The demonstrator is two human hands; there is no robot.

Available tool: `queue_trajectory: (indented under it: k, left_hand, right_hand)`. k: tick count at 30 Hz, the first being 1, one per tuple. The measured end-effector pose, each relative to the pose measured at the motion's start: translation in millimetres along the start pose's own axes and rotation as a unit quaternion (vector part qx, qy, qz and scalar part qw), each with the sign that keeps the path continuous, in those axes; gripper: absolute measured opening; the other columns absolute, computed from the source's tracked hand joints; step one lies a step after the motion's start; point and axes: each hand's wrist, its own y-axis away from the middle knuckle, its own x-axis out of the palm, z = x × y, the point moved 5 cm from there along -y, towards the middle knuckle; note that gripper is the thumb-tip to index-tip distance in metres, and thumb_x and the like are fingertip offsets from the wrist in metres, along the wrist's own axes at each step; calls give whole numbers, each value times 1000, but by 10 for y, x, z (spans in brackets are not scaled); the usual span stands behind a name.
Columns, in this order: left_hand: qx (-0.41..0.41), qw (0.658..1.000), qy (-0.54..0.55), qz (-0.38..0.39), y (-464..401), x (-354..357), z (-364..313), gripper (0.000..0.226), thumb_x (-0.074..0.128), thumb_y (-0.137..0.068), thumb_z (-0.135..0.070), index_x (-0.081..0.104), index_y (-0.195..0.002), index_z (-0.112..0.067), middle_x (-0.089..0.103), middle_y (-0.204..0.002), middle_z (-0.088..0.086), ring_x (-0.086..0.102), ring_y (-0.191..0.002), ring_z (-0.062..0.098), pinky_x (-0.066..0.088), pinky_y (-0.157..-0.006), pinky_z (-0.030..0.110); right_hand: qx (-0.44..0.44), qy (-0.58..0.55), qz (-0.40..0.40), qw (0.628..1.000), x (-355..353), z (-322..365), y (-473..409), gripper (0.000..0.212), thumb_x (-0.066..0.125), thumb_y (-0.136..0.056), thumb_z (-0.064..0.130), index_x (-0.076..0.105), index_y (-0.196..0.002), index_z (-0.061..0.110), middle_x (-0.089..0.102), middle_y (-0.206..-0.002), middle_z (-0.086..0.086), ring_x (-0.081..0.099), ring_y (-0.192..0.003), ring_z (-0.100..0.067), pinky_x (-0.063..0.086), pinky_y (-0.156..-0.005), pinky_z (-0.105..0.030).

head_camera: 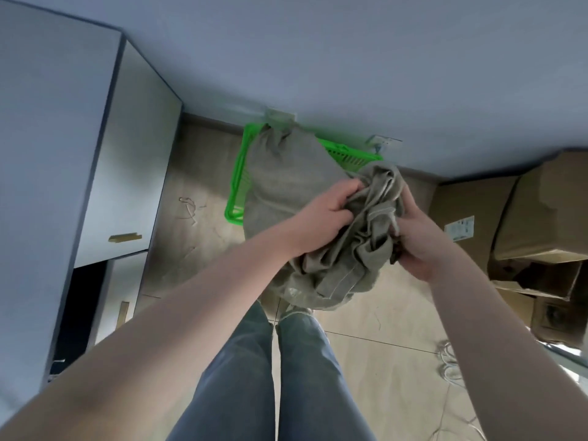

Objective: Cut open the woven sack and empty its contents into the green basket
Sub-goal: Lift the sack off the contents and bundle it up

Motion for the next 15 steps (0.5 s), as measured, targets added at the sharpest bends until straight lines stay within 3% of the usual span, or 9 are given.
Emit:
queue_trajectory:
  k: [3,5,7,8,9,10,12,14,15]
  left_hand:
    - [-89,972,213,44,18,115,10,46,35,-83,2,53,-125,2,59,-111,18,55,-102,23,44,-97,40]
    - [-109,924,357,82,70,211,-44,56,30,-81,-2,46,-134,6,55,-120,22,52,-111,29,39,-106,45]
    - [-110,900,420,48,84,144,-9,57,29,-83,-6,44,-135,11,54,-127,24,52,-117,31,37,-111,47]
    - [-107,909,403,-24,64,-5,93,51,29,-87,-4,48,-132,11,57,-125,23,55,-116,29,39,-110,46]
    - [-116,922,349,-123,79,-203,176,45,31,-90,-1,54,-128,9,62,-122,20,59,-112,26,43,-108,43]
    - [-142,927,257,-234,118,-441,333,40,38,-91,-1,59,-125,3,65,-119,15,60,-109,21,45,-106,39]
    - [-247,873,61,-417,338,-817,746,48,58,-89,-16,52,-136,-12,60,-124,6,56,-114,18,44,-101,31]
    - [-390,819,104,-407,537,-837,1208,84,71,-83,-34,23,-151,-21,46,-139,9,47,-127,28,41,-103,40]
    - [-449,801,176,-355,593,-708,1409,98,74,-81,-36,9,-153,-25,39,-146,11,45,-130,34,41,-103,49]
  right_hand:
    - [32,-73,-14,997,-106,-22,-34,105,94,-39,50,51,-131,24,72,-110,-4,70,-95,-19,58,-80,-40]
    - [39,-94,-68,992,-136,-52,-42,94,94,-45,43,56,-125,11,74,-97,-6,71,-85,-17,59,-71,-34]
    - [39,-120,-120,985,-176,-90,-32,41,80,-73,20,63,-109,6,75,-82,-5,71,-73,-16,58,-62,-29]
    - [43,-131,-145,980,-194,-76,14,15,68,-84,10,64,-98,9,74,-73,-3,71,-66,-14,58,-57,-27]
    - [52,-140,-159,976,-214,-77,65,9,58,-90,5,63,-92,13,73,-67,-1,71,-61,-13,57,-52,-26]
    - [60,-147,-167,973,-256,-87,109,15,51,-94,5,61,-89,15,73,-63,1,70,-57,-12,56,-49,-25]
    - [75,-144,-195,967,-377,-172,182,29,42,-99,12,63,-81,18,68,-53,6,66,-47,-6,51,-41,-19]
    - [95,-128,-218,963,-419,-187,265,40,53,-97,22,70,-61,24,62,-42,10,60,-37,-2,44,-33,-15]
    - [95,-143,-213,962,-415,-176,277,23,71,-85,28,71,-63,26,63,-44,9,61,-39,-2,45,-35,-16]
